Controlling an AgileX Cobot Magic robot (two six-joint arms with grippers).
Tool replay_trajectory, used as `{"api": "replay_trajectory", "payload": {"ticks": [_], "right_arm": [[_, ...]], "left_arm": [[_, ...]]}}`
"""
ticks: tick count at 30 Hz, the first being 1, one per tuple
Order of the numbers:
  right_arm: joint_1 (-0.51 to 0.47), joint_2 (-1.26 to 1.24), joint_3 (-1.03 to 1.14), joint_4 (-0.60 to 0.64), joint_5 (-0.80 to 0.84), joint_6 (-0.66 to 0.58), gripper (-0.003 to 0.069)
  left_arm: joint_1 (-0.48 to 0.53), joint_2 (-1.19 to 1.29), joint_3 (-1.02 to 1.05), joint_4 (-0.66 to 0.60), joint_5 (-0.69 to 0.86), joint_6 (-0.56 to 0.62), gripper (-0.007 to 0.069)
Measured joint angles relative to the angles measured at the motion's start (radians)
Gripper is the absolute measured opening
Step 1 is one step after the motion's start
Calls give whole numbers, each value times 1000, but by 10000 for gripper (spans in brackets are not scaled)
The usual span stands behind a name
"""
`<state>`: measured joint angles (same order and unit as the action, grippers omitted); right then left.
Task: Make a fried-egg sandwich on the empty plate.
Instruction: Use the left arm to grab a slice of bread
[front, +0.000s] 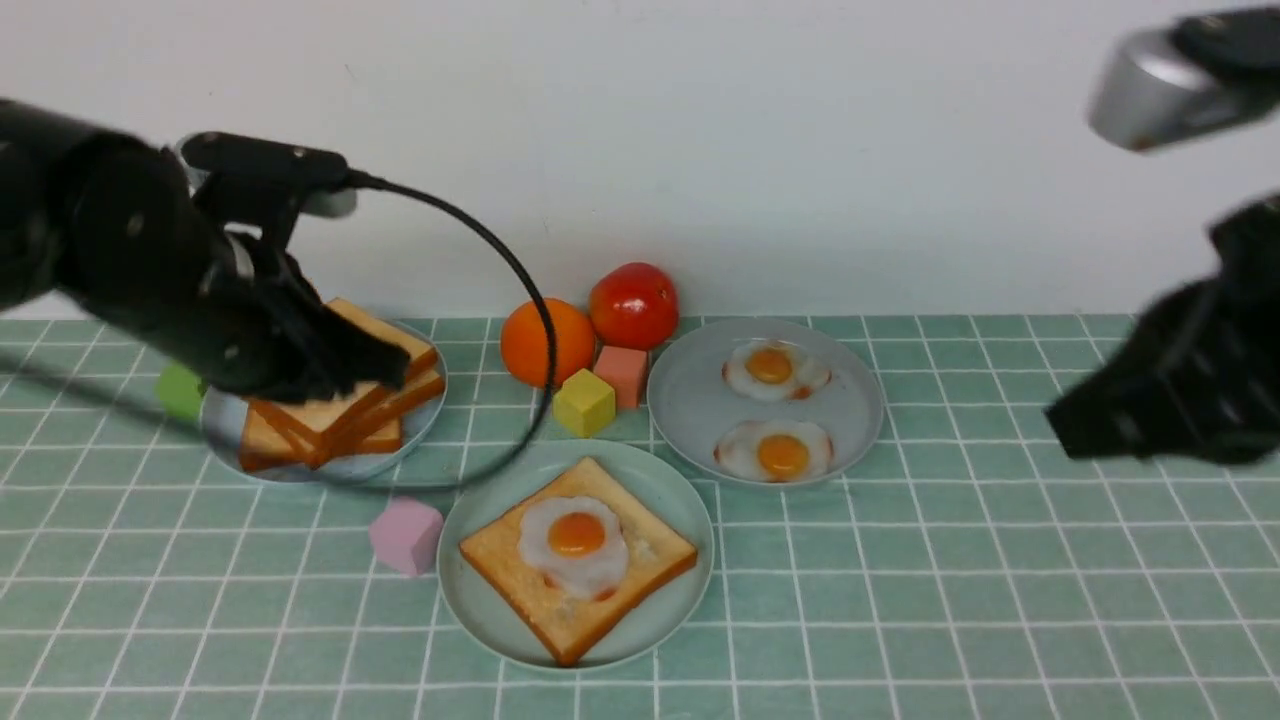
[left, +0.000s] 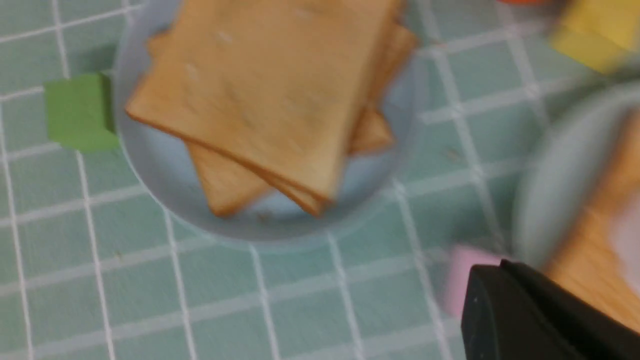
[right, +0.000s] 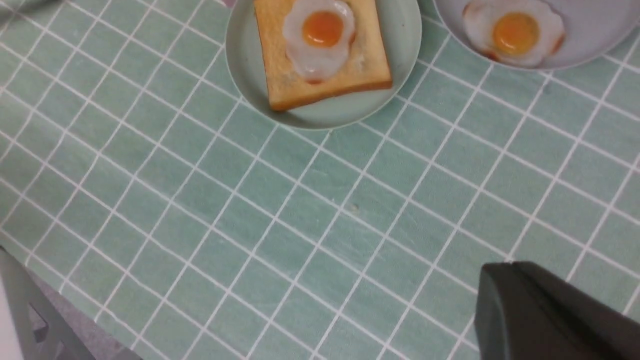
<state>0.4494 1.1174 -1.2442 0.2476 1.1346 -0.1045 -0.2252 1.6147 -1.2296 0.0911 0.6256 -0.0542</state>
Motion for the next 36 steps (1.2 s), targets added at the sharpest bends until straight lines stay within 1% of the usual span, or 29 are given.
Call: {"api": "replay_trajectory", "payload": {"ticks": [2,4,7,8,9,10,13,16,19,22,25,26,27,28,29,30,34,36], "right_arm": [[0,-23,20,0,-2,-1,1],[0,-41,33,0,-4,-3,1],[0,-51,43,-1,-8,-20,3],[0,-51,43,-1,-8,-20,3],[0,-51,43,-1,-8,-22,4],[0,-51,43,-1,-10,-23,5],[0,-51,43,-1,-10,-23,7],[0,-51,43,-1,-10,-23,10],[0,-51,43,-1,-10,-24,13],[0,-51,43,4,-10,-24,15],[0,-51,43,16,-10,-24,20],[0,-51,43,22,-10,-24,22],[0,-51,43,22,-10,-24,22],[0,-51,43,26,-10,-24,22],[0,-51,43,28,-10,-24,22],[0,-51,43,28,-10,-24,22],[0,-51,43,43,-10,-24,27],[0,-51,43,45,-7,-24,28]], "left_arm": [[20,54,-40,-2,-4,30,4],[40,132,-88,7,-5,70,59],[47,206,-132,45,-11,94,169],[47,214,-134,51,-11,94,187],[47,229,-141,64,-15,98,222],[47,259,-147,90,-26,99,294],[47,296,-147,137,-49,101,365],[47,339,-149,191,-76,101,393],[47,371,-152,219,-93,101,393],[47,381,-158,228,-94,101,367],[47,382,-158,226,-92,101,311],[47,382,-158,224,-90,102,273],[47,382,-158,223,-90,102,260],[47,381,-159,220,-85,102,213],[46,380,-160,220,-83,103,191],[46,379,-160,219,-82,104,188],[45,339,-159,208,-62,105,125],[45,316,-157,207,-47,105,111]]}}
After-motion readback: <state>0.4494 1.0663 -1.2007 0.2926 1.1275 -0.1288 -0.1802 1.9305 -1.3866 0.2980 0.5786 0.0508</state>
